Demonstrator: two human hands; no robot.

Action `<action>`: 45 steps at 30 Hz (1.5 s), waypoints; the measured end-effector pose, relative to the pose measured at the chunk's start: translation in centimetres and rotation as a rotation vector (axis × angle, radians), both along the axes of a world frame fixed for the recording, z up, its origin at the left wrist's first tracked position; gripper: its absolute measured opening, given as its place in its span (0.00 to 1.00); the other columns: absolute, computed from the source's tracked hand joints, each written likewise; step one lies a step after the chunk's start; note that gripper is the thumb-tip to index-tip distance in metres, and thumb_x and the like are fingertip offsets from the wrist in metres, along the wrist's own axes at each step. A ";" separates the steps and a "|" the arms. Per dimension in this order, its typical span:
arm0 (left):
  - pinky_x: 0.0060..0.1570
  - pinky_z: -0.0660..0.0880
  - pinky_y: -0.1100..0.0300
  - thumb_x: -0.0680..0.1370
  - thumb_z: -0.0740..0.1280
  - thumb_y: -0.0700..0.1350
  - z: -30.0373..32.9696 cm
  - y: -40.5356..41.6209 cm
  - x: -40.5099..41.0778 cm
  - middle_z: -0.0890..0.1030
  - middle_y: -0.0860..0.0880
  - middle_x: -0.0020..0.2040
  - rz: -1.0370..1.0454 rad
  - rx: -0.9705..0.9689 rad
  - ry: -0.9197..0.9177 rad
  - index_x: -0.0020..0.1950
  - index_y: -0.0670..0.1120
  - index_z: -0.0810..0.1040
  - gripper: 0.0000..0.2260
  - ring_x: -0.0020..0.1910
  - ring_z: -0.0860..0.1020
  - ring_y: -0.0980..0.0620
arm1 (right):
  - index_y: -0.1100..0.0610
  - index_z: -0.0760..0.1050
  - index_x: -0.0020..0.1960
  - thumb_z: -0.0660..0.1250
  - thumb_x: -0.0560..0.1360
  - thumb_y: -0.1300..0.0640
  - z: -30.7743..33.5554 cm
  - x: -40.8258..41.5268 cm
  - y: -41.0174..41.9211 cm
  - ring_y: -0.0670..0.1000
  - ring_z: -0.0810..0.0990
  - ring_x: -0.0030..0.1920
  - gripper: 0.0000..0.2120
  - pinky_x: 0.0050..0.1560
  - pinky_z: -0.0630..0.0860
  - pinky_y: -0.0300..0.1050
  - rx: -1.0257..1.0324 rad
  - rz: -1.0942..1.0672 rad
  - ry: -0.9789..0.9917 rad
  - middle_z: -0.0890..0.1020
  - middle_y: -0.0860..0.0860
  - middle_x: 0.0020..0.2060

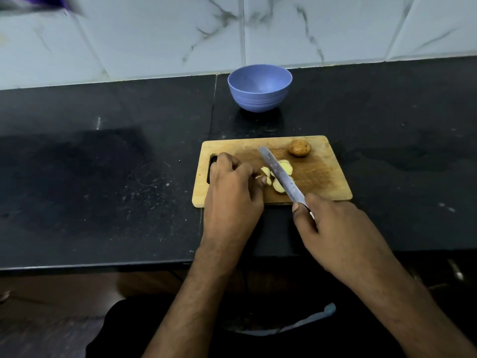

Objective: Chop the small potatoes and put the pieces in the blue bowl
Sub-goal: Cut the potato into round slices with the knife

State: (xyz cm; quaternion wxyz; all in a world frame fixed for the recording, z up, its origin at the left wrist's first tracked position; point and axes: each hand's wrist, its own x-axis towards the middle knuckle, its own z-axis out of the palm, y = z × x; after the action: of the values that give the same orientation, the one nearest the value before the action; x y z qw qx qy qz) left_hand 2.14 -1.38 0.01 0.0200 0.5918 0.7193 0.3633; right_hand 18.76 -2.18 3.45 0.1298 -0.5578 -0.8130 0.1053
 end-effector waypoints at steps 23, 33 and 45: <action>0.45 0.67 0.71 0.76 0.72 0.47 -0.1 -1.1 -0.4 0.70 0.52 0.51 0.003 0.001 -0.102 0.49 0.50 0.80 0.04 0.52 0.71 0.55 | 0.45 0.63 0.47 0.47 0.83 0.44 1.5 0.3 -2.3 0.43 0.75 0.32 0.10 0.30 0.69 0.37 -0.148 0.071 -0.157 0.75 0.46 0.34; 0.49 0.75 0.62 0.76 0.71 0.46 -0.3 -0.8 -0.5 0.71 0.52 0.51 -0.008 0.002 -0.125 0.49 0.49 0.80 0.04 0.53 0.73 0.55 | 0.45 0.63 0.48 0.47 0.83 0.44 2.3 0.6 -1.8 0.44 0.76 0.35 0.10 0.35 0.73 0.39 -0.177 0.078 -0.196 0.75 0.47 0.36; 0.49 0.75 0.61 0.76 0.71 0.46 -0.2 -0.9 -0.4 0.71 0.53 0.51 -0.009 0.002 -0.142 0.48 0.49 0.79 0.03 0.53 0.73 0.55 | 0.46 0.65 0.53 0.48 0.84 0.47 1.4 -0.2 -1.7 0.44 0.74 0.34 0.09 0.34 0.72 0.41 -0.130 0.091 -0.203 0.74 0.46 0.34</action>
State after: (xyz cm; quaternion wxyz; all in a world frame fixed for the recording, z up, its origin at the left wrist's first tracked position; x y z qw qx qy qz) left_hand 1.72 -2.25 -0.19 0.0719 0.5676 0.7131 0.4052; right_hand 18.53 -3.84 4.88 0.0056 -0.5354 -0.8378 0.1067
